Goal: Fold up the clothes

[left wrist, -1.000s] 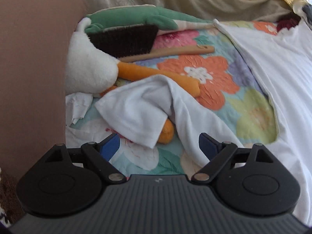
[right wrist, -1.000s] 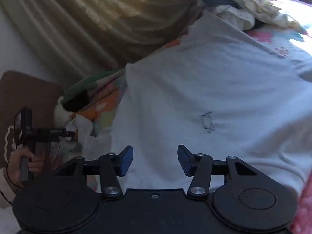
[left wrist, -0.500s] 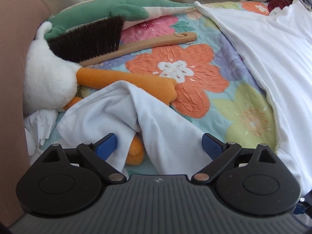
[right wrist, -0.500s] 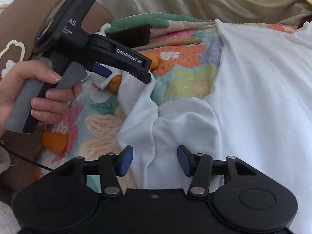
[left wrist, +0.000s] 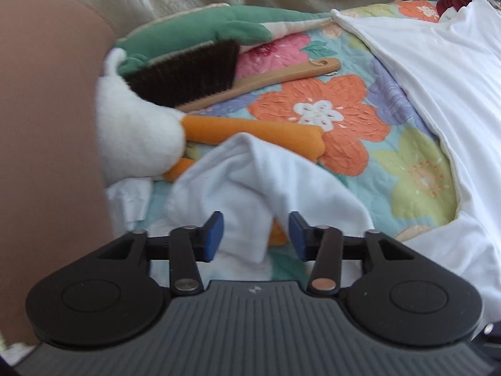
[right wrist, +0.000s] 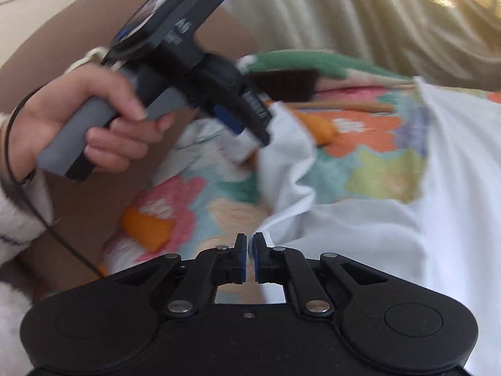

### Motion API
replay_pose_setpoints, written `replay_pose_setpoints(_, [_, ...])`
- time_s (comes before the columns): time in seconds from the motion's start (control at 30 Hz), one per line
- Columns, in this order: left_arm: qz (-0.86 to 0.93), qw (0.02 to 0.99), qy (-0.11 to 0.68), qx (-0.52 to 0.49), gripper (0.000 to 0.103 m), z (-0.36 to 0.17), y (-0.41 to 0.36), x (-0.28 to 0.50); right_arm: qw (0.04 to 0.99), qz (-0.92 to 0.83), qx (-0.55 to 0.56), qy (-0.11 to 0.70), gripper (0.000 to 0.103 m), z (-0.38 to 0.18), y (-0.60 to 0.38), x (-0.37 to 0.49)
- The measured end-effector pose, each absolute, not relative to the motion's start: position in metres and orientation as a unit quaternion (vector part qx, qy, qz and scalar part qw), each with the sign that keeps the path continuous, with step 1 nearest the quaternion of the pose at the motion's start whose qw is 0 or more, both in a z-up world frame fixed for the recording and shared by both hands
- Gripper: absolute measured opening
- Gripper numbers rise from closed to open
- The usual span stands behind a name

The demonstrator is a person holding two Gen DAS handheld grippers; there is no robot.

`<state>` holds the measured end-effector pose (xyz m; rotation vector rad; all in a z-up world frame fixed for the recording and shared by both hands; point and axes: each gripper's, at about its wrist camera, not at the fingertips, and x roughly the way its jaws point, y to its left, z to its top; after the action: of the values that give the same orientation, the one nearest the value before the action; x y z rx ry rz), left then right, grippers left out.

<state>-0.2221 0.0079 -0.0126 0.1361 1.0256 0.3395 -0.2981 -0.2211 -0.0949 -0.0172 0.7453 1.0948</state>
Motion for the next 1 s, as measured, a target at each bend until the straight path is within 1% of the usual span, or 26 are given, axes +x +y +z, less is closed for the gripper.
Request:
replay_pose_setpoints(0.07, [0.161, 0.860, 0.479, 0.075, 0.061, -0.006, 0.007, -0.227, 0.768, 0.532, -0.008, 0.355, 0.007, -0.095, -0.216, -0.304])
replay_pose_setpoints(0.1, [0.156, 0.863, 0.475, 0.075, 0.069, -0.004, 0.006, -0.228, 0.758, 0.544, -0.007, 0.359, 0.007, -0.095, -0.214, -0.307])
replay_pose_setpoints(0.27, [0.114, 0.878, 0.458, 0.088, 0.070, 0.002, -0.006, -0.226, 0.737, 0.545, -0.023, 0.398, 0.004, -0.108, -0.207, -0.313])
replay_pose_setpoints(0.3, [0.112, 0.875, 0.458, 0.113, 0.070, -0.004, -0.017, -0.220, 0.730, 0.547, -0.033, 0.409, 0.004, -0.110, -0.202, -0.314])
replay_pose_setpoints(0.4, [0.110, 0.859, 0.464, 0.183, 0.070, -0.025, -0.047, -0.202, 0.739, 0.536, -0.061, 0.403, 0.004, -0.107, -0.203, -0.323])
replay_pose_setpoints(0.47, [0.123, 0.841, 0.480, 0.219, 0.074, -0.044, -0.059, -0.191, 0.748, 0.526, -0.045, 0.402, 0.006, -0.105, -0.207, -0.315])
replay_pose_setpoints(0.5, [0.133, 0.830, 0.488, 0.236, 0.077, -0.054, -0.064, -0.186, 0.753, 0.521, -0.037, 0.401, 0.008, -0.103, -0.209, -0.311])
replay_pose_setpoints(0.6, [0.152, 0.809, 0.506, 0.258, 0.077, -0.076, -0.064, -0.186, 0.769, 0.497, 0.006, 0.401, 0.010, -0.097, -0.223, -0.299])
replay_pose_setpoints(0.67, [0.138, 0.823, 0.500, 0.231, 0.065, -0.076, -0.055, -0.192, 0.778, 0.483, 0.037, 0.401, 0.012, -0.094, -0.233, -0.293])
replay_pose_setpoints(0.7, [0.136, 0.830, 0.493, 0.220, 0.054, -0.074, -0.050, -0.196, 0.781, 0.475, 0.051, 0.401, 0.013, -0.093, -0.237, -0.290])
replay_pose_setpoints(0.73, [0.139, 0.834, 0.485, 0.222, 0.036, -0.071, -0.048, -0.198, 0.785, 0.468, 0.064, 0.401, 0.017, -0.092, -0.241, -0.287])
replay_pose_setpoints(0.77, [0.140, 0.839, 0.474, 0.227, 0.028, -0.068, -0.047, -0.201, 0.788, 0.460, 0.077, 0.401, 0.021, -0.091, -0.245, -0.285])
replay_pose_setpoints(0.8, [0.131, 0.848, 0.465, 0.217, 0.019, -0.063, -0.045, -0.203, 0.792, 0.452, 0.090, 0.401, 0.024, -0.092, -0.246, -0.280])
replay_pose_setpoints(0.83, [0.123, 0.858, 0.455, 0.206, 0.016, -0.057, -0.043, -0.205, 0.795, 0.444, 0.097, 0.403, 0.028, -0.093, -0.247, -0.279])
replay_pose_setpoints(0.87, [0.114, 0.872, 0.439, 0.187, 0.015, -0.050, -0.040, -0.208, 0.798, 0.436, 0.104, 0.404, 0.030, -0.094, -0.249, -0.277])
replay_pose_setpoints(1.0, [0.084, 0.923, 0.358, 0.114, 0.014, -0.012, -0.033, -0.221, 0.809, 0.407, 0.118, 0.408, 0.030, -0.098, -0.258, -0.275])
